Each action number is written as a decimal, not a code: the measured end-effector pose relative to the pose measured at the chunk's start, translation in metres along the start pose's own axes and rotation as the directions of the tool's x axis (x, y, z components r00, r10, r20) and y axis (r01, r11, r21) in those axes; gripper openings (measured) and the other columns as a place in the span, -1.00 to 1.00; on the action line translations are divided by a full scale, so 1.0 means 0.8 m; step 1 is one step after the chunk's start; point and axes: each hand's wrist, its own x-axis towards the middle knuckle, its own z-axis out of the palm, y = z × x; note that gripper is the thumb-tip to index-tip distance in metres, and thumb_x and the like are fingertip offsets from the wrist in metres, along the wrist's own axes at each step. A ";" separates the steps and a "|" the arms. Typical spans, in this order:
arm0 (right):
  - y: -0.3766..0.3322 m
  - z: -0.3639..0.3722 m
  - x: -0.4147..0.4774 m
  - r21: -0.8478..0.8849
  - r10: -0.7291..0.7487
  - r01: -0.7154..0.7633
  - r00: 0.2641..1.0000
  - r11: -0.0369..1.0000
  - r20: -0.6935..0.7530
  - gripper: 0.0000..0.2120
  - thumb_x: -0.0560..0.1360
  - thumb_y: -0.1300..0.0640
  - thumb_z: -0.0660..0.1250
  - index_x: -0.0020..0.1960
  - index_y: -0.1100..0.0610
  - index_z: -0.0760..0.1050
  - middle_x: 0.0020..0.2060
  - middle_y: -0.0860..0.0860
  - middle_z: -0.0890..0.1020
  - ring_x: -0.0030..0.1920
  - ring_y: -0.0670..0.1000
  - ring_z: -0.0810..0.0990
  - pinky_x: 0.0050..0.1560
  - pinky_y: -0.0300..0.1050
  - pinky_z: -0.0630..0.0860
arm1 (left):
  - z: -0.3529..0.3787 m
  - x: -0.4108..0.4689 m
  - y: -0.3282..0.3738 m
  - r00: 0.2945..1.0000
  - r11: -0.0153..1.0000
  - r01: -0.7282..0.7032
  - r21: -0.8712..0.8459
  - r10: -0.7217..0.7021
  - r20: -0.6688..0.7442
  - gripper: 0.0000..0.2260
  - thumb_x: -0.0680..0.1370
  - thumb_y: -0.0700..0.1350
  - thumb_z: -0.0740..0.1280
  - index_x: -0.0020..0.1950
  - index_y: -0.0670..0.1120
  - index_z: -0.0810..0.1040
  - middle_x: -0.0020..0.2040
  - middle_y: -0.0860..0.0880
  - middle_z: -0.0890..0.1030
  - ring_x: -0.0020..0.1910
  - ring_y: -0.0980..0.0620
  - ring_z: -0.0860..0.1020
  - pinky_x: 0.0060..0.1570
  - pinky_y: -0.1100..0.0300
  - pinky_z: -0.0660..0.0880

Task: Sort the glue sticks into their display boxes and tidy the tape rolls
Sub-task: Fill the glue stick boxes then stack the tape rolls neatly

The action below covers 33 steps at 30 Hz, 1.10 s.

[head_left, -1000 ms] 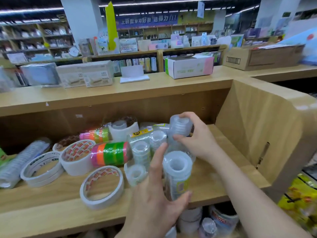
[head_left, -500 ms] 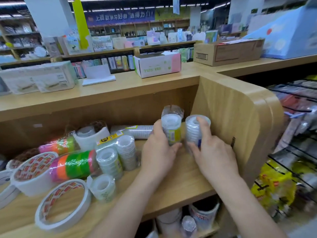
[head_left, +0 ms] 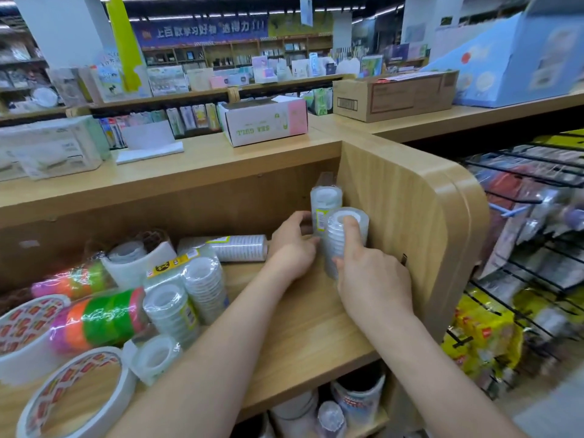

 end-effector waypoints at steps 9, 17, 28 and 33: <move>0.000 0.013 -0.003 0.144 0.013 -0.005 0.999 0.990 -0.053 -0.35 0.61 0.00 0.13 0.53 -0.04 -0.19 -0.17 0.14 0.65 -0.19 0.22 0.63 -0.29 -0.02 0.37 | -0.037 -0.058 0.028 0.986 0.972 -0.152 0.179 0.136 0.097 -0.44 0.52 -0.25 0.20 0.51 -0.02 0.22 0.35 -0.08 0.50 0.24 -0.07 0.51 0.25 0.02 0.43; -0.075 0.006 -0.037 0.867 -0.269 0.119 0.963 0.484 0.017 -0.30 0.43 0.13 0.44 0.39 -0.29 0.17 -0.02 -0.16 0.58 0.02 -0.18 0.56 0.09 -0.11 0.50 | -0.160 -0.184 -0.016 0.809 0.836 -0.227 0.500 0.447 -0.381 -0.77 0.47 -0.14 0.29 0.08 0.02 0.63 -0.05 0.11 0.61 -0.05 0.06 0.54 -0.05 0.11 0.48; -0.135 0.040 -0.030 0.792 -0.478 0.256 0.877 0.554 0.051 -0.26 0.45 0.17 0.43 0.43 -0.27 0.13 0.21 -0.10 0.55 0.18 -0.03 0.55 0.19 -0.03 0.47 | -0.176 -0.198 -0.089 0.860 0.736 0.078 0.672 0.291 -0.418 -0.76 0.39 0.02 0.46 0.04 0.03 0.64 -0.06 -0.01 0.51 -0.05 -0.08 0.44 -0.03 0.04 0.46; -0.121 0.040 -0.031 0.701 -0.415 0.374 0.902 0.608 -0.121 -0.55 0.43 0.08 0.38 0.27 -0.12 0.36 0.13 -0.10 0.56 0.06 0.00 0.54 0.04 0.00 0.50 | -0.176 -0.189 -0.085 0.911 0.690 0.138 0.710 0.193 -0.365 -0.76 0.40 0.14 0.43 0.01 0.07 0.63 -0.08 0.02 0.60 -0.09 -0.09 0.50 -0.10 0.05 0.48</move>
